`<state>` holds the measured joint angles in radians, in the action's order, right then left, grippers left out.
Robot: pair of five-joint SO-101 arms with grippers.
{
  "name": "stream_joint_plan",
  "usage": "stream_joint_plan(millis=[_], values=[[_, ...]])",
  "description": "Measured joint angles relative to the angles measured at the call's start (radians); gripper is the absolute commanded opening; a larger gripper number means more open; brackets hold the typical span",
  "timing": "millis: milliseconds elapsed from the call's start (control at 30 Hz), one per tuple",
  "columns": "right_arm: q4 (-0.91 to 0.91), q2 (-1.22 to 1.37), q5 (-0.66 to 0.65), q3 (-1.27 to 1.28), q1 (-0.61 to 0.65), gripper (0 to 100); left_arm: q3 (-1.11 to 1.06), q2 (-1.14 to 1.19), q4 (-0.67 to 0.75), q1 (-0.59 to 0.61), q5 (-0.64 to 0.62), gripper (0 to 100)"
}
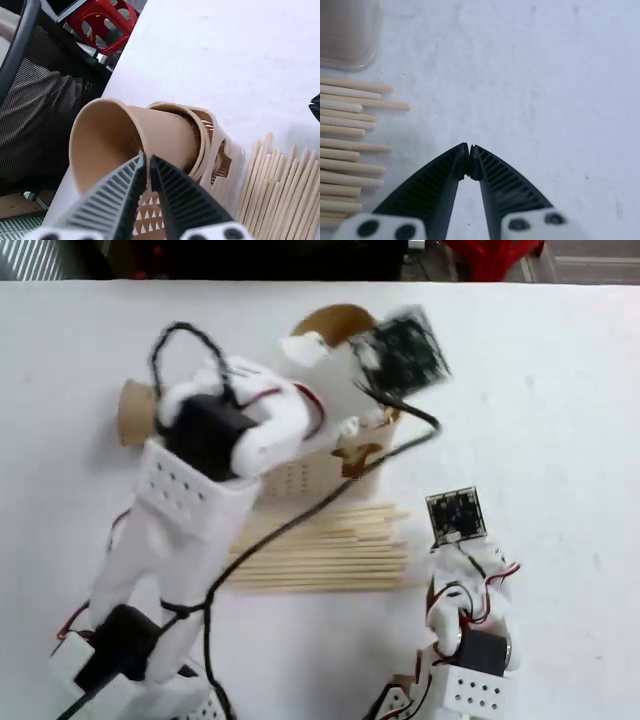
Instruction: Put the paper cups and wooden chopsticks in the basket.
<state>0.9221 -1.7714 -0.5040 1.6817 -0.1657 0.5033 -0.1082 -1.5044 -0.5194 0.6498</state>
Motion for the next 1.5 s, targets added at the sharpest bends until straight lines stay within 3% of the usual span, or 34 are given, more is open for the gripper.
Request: stream_joint_plan(millis=[233, 433, 700, 933, 1267, 1367, 1500], values=[[0.0, 0.0, 0.0, 0.0, 0.0, 2.1, -0.006, 0.009, 0.0, -0.005, 0.038, 3], [0.0, 0.0, 0.0, 0.0, 0.0, 2.1, -0.06, 0.069, 0.0, -0.011, 0.044, 14], [0.0, 0.0, 0.0, 0.0, 0.0, 2.1, -0.06, 0.04, 0.006, -0.009, 0.005, 15], [0.0, 0.0, 0.0, 0.0, 0.0, 2.1, -0.138, 0.023, 0.157, 0.092, -0.224, 15], [0.0, 0.0, 0.0, 0.0, 0.0, 2.1, -0.382, 0.086, 0.371, 0.124, -0.249, 15], [0.0, 0.0, 0.0, 0.0, 0.0, 2.1, -0.358, 0.104, 0.365, 0.124, -0.249, 15], [0.0, 0.0, 0.0, 0.0, 0.0, 2.1, -0.199, 0.115, 0.242, 0.144, -0.252, 15]])
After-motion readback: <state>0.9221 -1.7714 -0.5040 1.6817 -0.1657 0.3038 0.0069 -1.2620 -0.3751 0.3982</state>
